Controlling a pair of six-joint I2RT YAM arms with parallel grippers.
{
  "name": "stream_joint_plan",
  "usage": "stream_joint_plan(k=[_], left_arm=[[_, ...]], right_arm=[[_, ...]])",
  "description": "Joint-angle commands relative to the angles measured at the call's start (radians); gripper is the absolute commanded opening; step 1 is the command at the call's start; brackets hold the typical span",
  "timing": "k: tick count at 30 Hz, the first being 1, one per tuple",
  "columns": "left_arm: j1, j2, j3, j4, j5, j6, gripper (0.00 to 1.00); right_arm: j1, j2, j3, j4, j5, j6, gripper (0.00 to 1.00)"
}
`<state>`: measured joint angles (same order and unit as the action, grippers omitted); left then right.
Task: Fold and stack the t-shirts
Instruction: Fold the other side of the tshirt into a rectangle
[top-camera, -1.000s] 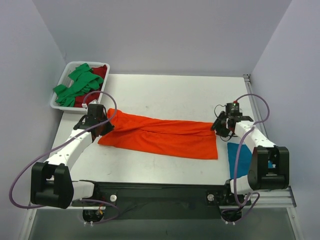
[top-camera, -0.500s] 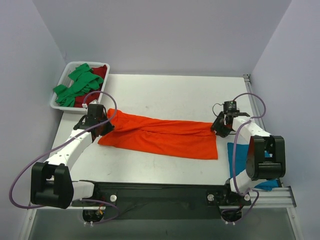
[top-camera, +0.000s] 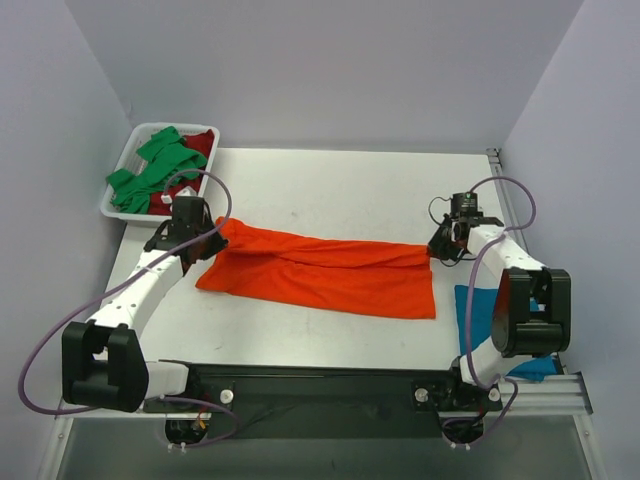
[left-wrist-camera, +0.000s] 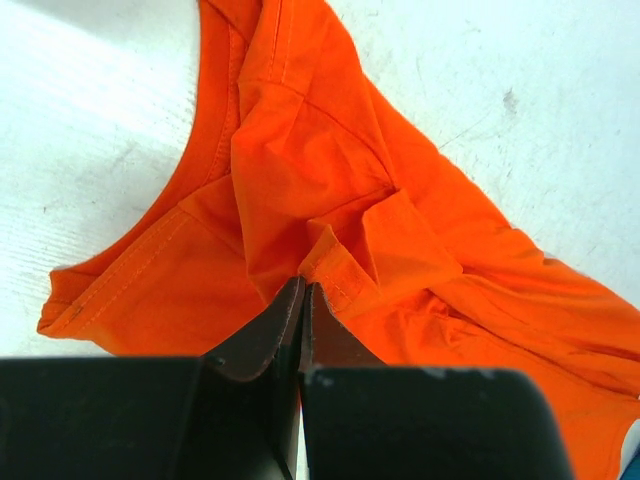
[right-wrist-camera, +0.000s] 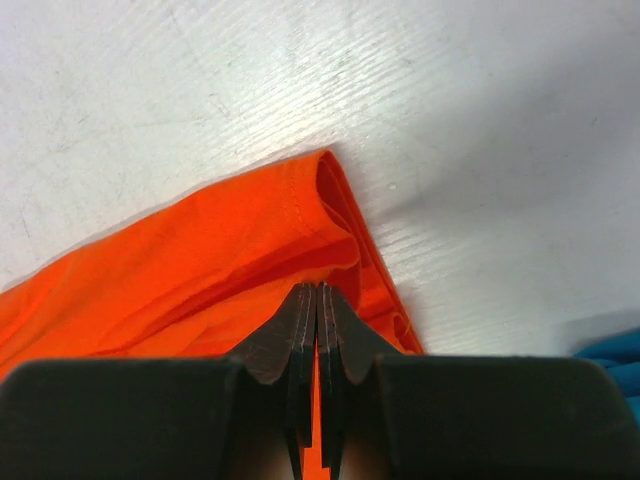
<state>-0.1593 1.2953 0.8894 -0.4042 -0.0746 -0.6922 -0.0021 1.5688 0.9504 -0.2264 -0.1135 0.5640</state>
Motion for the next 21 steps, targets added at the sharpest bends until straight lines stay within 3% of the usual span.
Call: stream_joint_plan(k=[1,17,18,21], left_arm=[[0.018,-0.011,0.057,-0.013,-0.007,0.016,0.00],[0.055,-0.064,-0.061,0.010,0.055,0.000,0.00],[0.055,-0.062,-0.072,0.013,0.062,-0.004,0.00],[0.055,-0.062,-0.107,0.044,0.075,-0.015,0.00]], right_arm=[[-0.038,-0.039,0.025,-0.048,0.000,-0.019,0.00],[-0.070,-0.151,-0.156,0.008,-0.061,-0.012,0.01],[-0.070,-0.151,-0.166,0.015,-0.066,-0.012,0.10],[-0.072,-0.164,-0.182,0.025,-0.071,-0.007,0.27]])
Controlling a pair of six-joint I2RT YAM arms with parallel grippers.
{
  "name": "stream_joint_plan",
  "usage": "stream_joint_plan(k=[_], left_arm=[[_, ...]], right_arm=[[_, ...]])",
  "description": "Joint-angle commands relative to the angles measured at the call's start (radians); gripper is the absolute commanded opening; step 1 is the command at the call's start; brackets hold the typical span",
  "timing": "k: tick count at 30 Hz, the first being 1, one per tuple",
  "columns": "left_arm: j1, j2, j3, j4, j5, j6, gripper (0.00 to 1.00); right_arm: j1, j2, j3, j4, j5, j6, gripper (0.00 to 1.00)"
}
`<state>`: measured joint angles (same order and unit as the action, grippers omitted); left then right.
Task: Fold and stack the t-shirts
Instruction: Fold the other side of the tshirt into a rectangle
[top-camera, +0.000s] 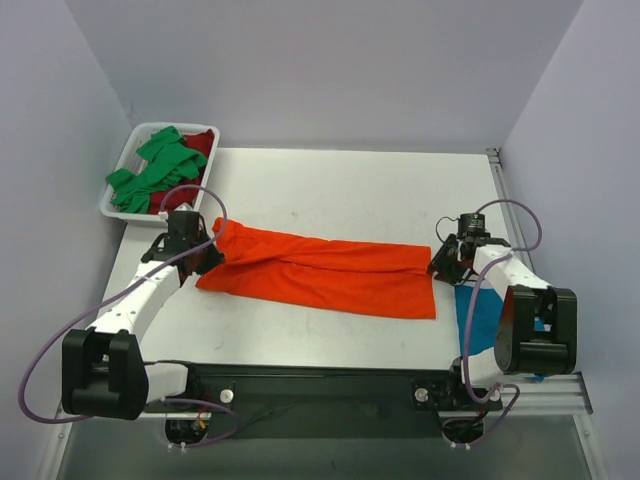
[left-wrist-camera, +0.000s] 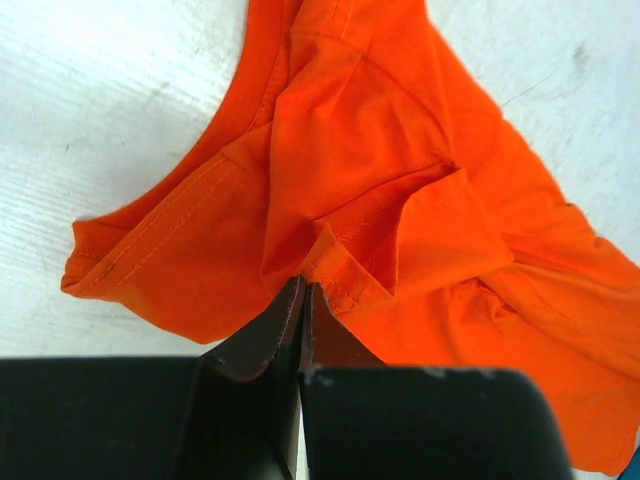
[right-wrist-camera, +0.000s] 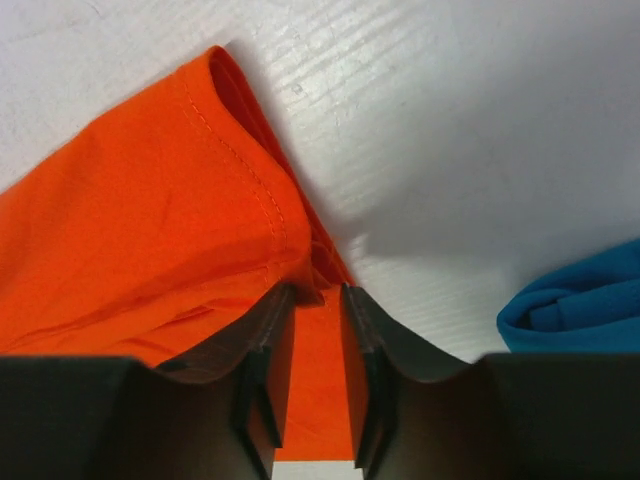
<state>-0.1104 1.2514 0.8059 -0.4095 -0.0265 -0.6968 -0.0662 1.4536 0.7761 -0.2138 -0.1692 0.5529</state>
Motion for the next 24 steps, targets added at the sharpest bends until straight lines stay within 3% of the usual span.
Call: stream_joint_plan(k=[1,6,12,24], left_arm=[[0.006,-0.018,-0.030,0.060,0.027,-0.012,0.00],[0.006,-0.012,-0.042,0.061,0.062,-0.020,0.00],[0.006,-0.001,-0.034,0.055,0.065,-0.021,0.00],[-0.009,0.008,-0.094,0.080,0.085,-0.026,0.01]], right_arm=[[-0.009,-0.050,-0.002,0.010,-0.019,0.002,0.29],[-0.012,-0.030,0.099,-0.015,-0.021,0.005,0.38],[0.005,0.033,0.169,-0.027,-0.033,0.012,0.38],[0.161,0.019,0.124,0.001,0.010,0.048,0.36]])
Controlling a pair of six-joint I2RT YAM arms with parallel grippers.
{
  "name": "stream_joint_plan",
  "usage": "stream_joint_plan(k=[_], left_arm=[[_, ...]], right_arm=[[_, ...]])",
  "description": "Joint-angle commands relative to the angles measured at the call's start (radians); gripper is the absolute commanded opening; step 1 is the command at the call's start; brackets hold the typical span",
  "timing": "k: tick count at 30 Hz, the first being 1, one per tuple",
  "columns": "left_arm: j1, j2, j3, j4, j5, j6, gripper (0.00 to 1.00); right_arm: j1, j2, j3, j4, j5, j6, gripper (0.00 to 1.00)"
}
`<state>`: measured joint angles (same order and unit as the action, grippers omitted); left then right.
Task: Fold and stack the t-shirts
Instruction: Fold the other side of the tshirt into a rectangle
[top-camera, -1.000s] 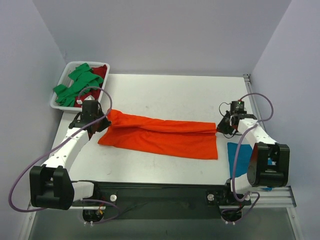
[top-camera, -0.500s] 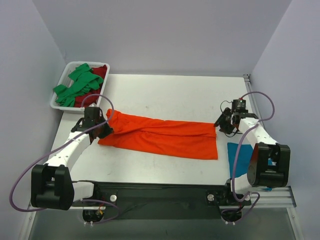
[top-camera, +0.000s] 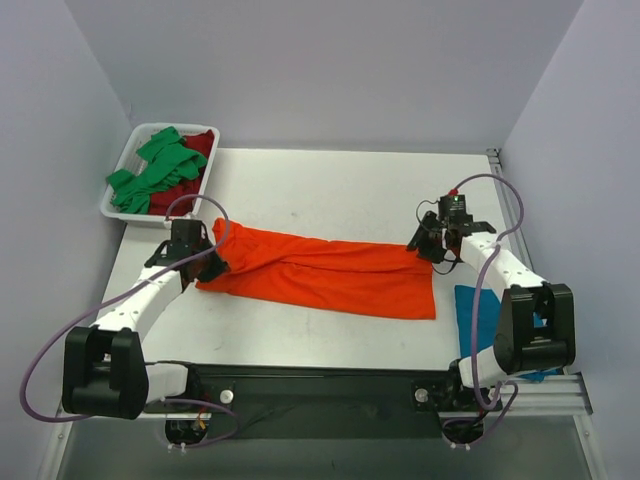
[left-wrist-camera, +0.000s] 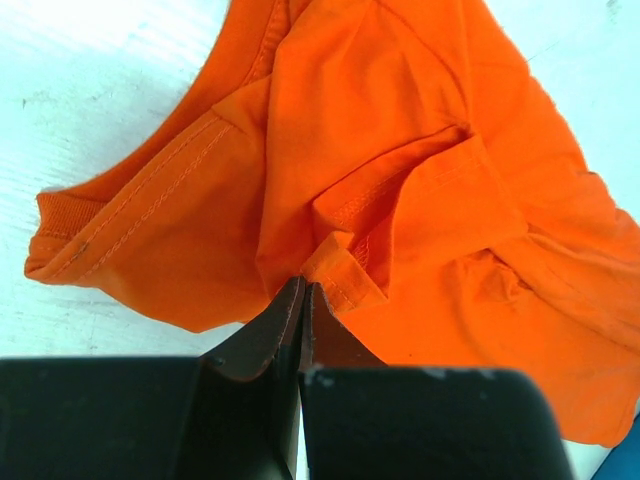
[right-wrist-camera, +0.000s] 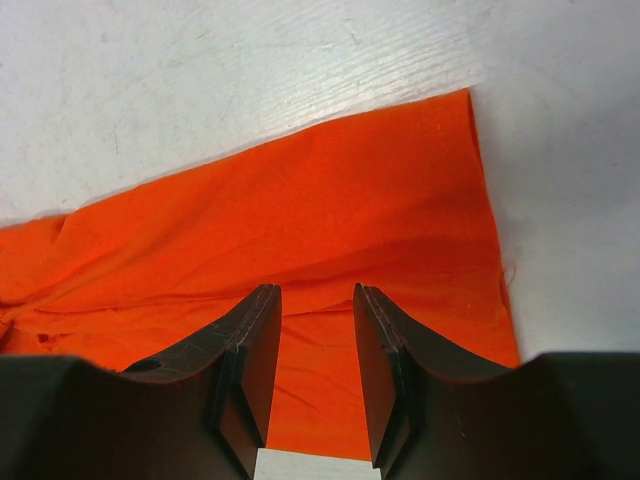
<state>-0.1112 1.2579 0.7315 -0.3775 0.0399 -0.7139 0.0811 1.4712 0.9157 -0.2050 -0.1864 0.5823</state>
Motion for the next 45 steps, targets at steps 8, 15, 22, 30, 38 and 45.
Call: stream_joint_plan(k=[8,15,22,30,38,45], left_arm=[[-0.021,0.012,-0.101,0.084,0.032,-0.032,0.09],[-0.021,-0.031,-0.080,0.051,0.026,-0.033,0.40],[-0.021,-0.143,0.020,-0.047,-0.021,-0.013,0.51],[-0.068,-0.121,0.046,-0.017,0.014,-0.041,0.35],[-0.202,0.043,0.065,0.075,-0.017,-0.071,0.12],[-0.197,0.139,0.080,0.097,-0.055,-0.058,0.10]], right_arm=[[0.091,0.024,-0.023,0.007,0.059,0.027,0.36],[0.115,0.051,-0.018,0.012,0.068,0.019,0.35],[0.126,0.075,0.031,-0.026,0.077,-0.015,0.35],[0.170,0.118,0.083,-0.034,0.079,-0.016,0.35],[0.187,0.201,0.160,-0.051,0.087,-0.035,0.35],[0.187,0.256,0.183,-0.051,0.094,-0.042,0.35]])
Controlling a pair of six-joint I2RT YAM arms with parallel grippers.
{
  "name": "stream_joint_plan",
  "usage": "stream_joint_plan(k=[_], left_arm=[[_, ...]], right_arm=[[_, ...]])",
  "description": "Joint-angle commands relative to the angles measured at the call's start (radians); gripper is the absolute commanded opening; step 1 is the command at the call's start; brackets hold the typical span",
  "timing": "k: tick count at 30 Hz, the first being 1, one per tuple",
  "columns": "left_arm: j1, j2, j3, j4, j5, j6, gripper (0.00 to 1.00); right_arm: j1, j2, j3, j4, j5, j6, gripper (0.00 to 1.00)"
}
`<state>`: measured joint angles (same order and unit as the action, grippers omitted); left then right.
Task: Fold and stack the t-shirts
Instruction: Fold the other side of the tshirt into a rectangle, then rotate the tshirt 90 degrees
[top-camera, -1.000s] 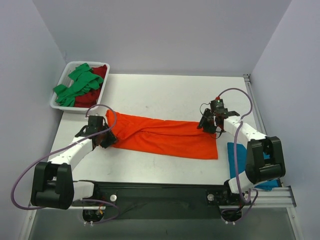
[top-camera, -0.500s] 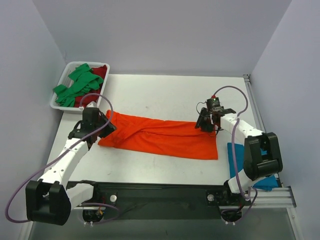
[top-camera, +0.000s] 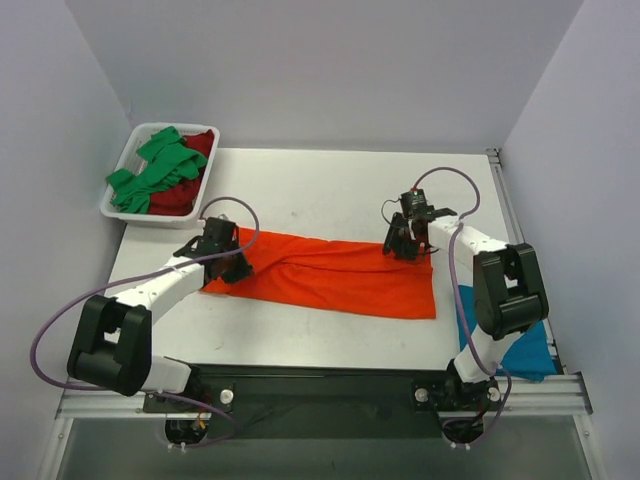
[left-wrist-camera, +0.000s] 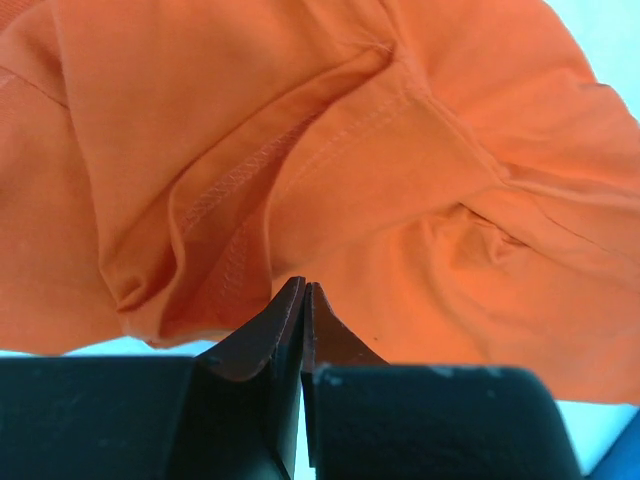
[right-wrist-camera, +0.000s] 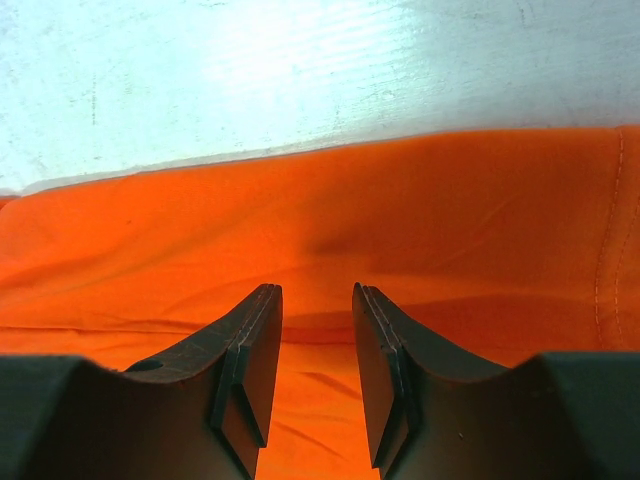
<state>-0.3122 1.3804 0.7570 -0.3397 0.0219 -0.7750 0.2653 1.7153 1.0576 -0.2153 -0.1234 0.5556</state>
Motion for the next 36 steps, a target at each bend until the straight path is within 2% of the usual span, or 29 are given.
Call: stream_joint_plan(k=[1,11,25,29,34,36], left_arm=[[0.008,0.025,0.056,0.057,-0.052,0.006,0.11],[0.134,0.017,0.013,0.067,-0.057,0.032,0.10],[0.140,0.166,-0.059,0.157,-0.062,-0.023,0.09],[0.140,0.206,-0.024,0.157,-0.076,-0.023,0.09],[0.136,0.317,0.158,0.099,-0.102,0.000,0.09],[0.128,0.359,0.214,0.093,-0.099,0.009,0.09]], right_arm=[[0.003,0.015,0.042,-0.039,0.033,-0.017,0.35],[-0.003,0.033,0.024,-0.039,0.050,-0.028,0.35],[-0.014,0.029,-0.044,-0.038,0.065,-0.011,0.35],[-0.015,-0.002,-0.093,-0.036,0.059,0.023,0.35],[-0.005,-0.101,-0.238,0.007,0.012,0.122,0.35],[0.024,-0.184,-0.301,0.075,-0.019,0.203,0.35]])
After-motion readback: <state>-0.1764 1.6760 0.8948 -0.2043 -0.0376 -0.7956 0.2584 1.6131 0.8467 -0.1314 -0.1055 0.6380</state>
